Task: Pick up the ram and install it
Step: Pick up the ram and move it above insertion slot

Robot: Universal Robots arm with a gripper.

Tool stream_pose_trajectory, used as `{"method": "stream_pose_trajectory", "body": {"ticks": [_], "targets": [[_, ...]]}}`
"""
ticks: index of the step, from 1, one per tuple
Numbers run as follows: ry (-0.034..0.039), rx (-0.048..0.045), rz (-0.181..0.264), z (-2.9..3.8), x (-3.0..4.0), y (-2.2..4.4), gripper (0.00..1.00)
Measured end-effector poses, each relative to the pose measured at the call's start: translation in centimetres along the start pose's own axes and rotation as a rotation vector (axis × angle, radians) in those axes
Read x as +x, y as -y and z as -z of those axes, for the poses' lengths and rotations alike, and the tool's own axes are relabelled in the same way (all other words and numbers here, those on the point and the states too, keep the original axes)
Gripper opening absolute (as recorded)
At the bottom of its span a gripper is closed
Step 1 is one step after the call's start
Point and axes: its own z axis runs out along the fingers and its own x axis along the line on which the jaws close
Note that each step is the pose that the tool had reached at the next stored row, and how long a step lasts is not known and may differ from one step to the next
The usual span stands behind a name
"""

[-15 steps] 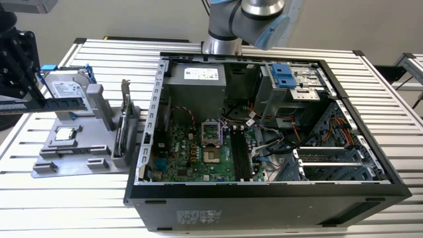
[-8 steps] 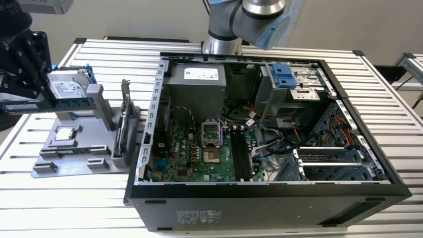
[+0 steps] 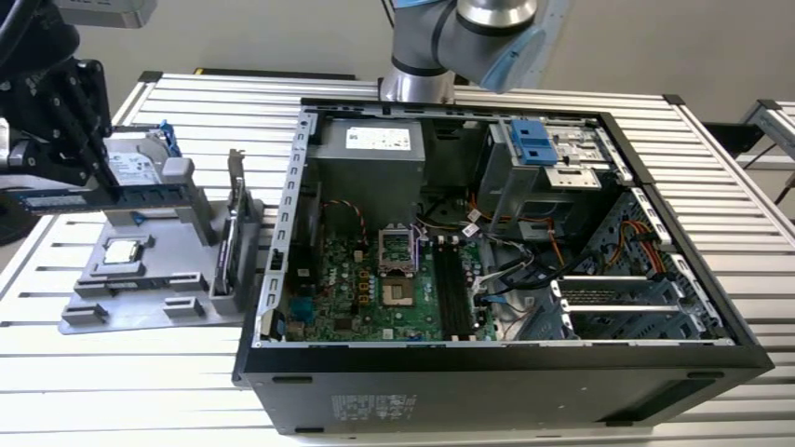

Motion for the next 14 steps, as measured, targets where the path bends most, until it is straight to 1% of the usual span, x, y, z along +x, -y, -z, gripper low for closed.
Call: {"method": "stream_pose_trajectory", "body": {"ticks": [14], "targets": [[-0.0002, 0.0026, 0.000, 0.02, -0.19, -2.24, 0.00]]}}
